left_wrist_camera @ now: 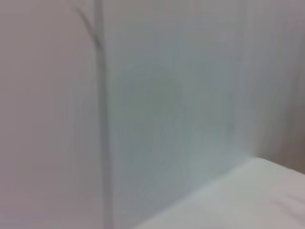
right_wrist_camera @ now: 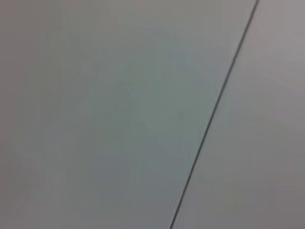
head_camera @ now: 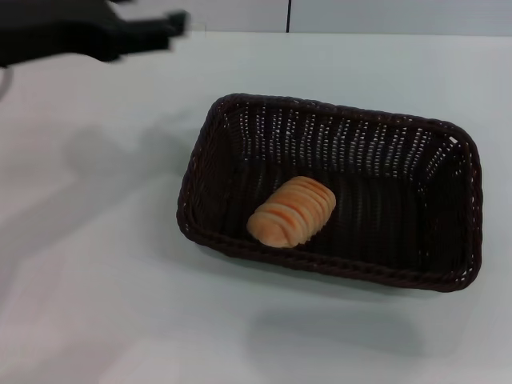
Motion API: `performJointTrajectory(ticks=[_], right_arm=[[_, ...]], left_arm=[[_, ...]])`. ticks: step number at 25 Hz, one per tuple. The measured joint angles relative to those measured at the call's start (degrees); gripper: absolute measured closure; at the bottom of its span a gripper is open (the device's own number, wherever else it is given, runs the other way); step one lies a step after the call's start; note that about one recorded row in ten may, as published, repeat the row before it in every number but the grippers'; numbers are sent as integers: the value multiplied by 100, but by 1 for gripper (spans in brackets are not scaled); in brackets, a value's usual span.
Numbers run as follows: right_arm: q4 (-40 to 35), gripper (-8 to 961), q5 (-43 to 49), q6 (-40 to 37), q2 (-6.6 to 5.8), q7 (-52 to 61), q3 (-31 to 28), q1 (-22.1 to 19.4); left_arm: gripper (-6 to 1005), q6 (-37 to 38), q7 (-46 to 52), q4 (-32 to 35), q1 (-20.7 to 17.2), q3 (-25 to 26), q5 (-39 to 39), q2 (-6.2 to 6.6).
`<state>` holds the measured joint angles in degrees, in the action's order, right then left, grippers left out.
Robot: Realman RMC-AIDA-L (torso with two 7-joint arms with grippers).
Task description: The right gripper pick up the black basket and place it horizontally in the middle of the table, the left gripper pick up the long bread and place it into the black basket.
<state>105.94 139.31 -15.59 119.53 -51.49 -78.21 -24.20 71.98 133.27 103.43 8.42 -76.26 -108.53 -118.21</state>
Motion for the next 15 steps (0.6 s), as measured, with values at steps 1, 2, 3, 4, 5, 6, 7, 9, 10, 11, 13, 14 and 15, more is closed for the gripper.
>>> performJointTrajectory(ticks=[1, 2, 3, 4, 5, 6, 7, 9, 10, 11, 13, 14, 15], right_arm=[[14, 369, -68, 4, -8, 1, -13, 6], [19, 369, -99, 17, -11, 2, -21, 11], [28, 369, -121, 54, -8, 7, -32, 17], [28, 369, -134, 62, -4, 16, -35, 18], [20, 370, -218, 70, 0, 38, -46, 18], [20, 370, -218, 70, 0, 38, -46, 18], [8, 370, -322, 72, 0, 53, -50, 17], [7, 370, -348, 73, -2, 54, -50, 11], [7, 370, -348, 73, -2, 54, -50, 11], [7, 370, -358, 74, -2, 54, -38, 0], [20, 370, -361, 74, 2, 62, 0, -12], [20, 370, -361, 74, 2, 62, 0, -12], [29, 370, -363, 75, 5, 69, 28, -20]], left_arm=[[159, 0, 0, 0, 0, 0, 0, 0], [159, 0, 0, 0, 0, 0, 0, 0], [159, -470, -594, 457, -559, 856, 98, -17], [159, -664, -766, 580, -803, 1123, 316, -18], [159, -833, -1274, 566, -1192, 1679, 1217, -28], [159, -833, -1274, 566, -1192, 1679, 1217, -28], [159, -924, -1745, 428, -1435, 1958, 1920, -37], [159, -963, -2039, 324, -1574, 2067, 2288, -38], [159, -963, -2039, 324, -1574, 2067, 2288, -38], [159, -1001, -2592, 90, -1780, 2230, 2937, -38], [159, -1014, -2912, -78, -1870, 2318, 3256, -38], [159, -1014, -2912, -78, -1870, 2318, 3256, -38], [159, -1019, -3268, -304, -1944, 2417, 3557, -44]])
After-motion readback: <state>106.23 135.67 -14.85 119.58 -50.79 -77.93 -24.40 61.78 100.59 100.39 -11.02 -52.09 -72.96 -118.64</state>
